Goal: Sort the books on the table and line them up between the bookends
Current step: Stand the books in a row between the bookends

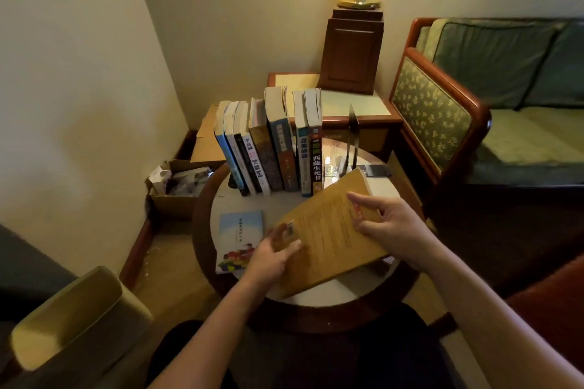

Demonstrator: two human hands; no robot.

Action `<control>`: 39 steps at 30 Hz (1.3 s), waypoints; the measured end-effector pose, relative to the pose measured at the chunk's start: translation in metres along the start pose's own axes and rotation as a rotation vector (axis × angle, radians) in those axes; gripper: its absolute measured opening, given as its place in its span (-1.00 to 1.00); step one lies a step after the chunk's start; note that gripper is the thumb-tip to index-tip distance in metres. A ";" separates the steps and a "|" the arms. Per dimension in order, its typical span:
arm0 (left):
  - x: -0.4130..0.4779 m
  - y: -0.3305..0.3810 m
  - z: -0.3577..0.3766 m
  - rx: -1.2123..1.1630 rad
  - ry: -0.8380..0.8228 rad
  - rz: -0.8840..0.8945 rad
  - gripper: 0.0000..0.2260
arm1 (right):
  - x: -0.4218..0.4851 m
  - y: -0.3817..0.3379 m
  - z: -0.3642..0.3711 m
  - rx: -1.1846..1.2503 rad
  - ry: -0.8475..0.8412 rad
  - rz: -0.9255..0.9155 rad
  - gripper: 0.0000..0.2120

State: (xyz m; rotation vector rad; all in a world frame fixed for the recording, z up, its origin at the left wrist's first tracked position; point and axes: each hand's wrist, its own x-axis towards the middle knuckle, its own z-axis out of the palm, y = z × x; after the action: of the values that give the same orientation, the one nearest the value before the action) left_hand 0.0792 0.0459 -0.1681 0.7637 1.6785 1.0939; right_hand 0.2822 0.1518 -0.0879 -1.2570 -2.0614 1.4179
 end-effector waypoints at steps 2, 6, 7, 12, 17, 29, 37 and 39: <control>-0.004 -0.001 0.026 0.108 -0.055 0.064 -0.47 | -0.002 0.000 -0.001 -0.134 0.022 -0.013 -0.48; -0.008 0.002 0.067 0.298 -0.090 0.359 -0.41 | -0.004 -0.006 0.003 -0.242 0.061 -0.048 -0.49; -0.008 0.005 0.074 0.312 -0.057 0.403 -0.42 | -0.006 -0.009 0.004 -0.263 0.065 -0.069 -0.49; -0.001 0.002 0.083 0.266 0.063 0.492 -0.29 | -0.019 -0.023 -0.006 -0.197 0.064 -0.116 -0.52; 0.020 -0.014 0.062 0.388 0.004 0.448 -0.32 | -0.030 -0.047 -0.035 -0.123 0.063 -0.135 -0.53; 0.093 -0.038 -0.054 1.043 0.099 0.131 -0.34 | -0.003 -0.070 -0.085 -0.415 0.279 -0.271 -0.50; 0.093 -0.073 -0.063 1.113 0.215 0.125 -0.24 | 0.040 -0.076 -0.080 -0.579 0.425 -0.344 -0.53; 0.097 -0.072 -0.060 1.115 0.229 0.137 -0.23 | 0.056 -0.077 -0.079 -0.568 0.454 -0.345 -0.54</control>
State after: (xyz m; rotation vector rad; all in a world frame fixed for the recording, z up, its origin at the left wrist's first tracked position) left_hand -0.0108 0.0815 -0.2619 1.4819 2.4521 0.2275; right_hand 0.2690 0.2339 0.0035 -1.1873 -2.2602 0.3550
